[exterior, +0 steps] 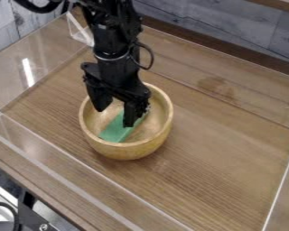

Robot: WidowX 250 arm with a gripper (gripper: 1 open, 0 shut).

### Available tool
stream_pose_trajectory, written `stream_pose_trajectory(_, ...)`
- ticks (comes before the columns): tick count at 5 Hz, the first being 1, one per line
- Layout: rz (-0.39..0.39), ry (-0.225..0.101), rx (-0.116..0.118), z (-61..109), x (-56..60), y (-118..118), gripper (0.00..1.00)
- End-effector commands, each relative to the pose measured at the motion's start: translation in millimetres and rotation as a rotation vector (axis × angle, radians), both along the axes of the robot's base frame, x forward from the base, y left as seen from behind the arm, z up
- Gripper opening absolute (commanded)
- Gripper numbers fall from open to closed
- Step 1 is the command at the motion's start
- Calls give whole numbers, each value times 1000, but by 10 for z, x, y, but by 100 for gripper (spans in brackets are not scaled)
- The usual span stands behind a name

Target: Move green stick from inside the wooden bowl to the table next to it

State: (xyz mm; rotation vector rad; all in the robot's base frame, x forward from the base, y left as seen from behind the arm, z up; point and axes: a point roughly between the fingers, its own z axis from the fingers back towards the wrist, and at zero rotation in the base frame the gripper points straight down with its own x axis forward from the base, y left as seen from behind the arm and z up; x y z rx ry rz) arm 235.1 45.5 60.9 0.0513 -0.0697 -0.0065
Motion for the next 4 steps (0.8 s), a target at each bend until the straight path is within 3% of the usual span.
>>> stream_pose_trajectory(1, 5, -46, 13, 82, 73, 0, 100)
stream_pose_trajectory(4, 11, -47, 24, -18, 78, 5, 100)
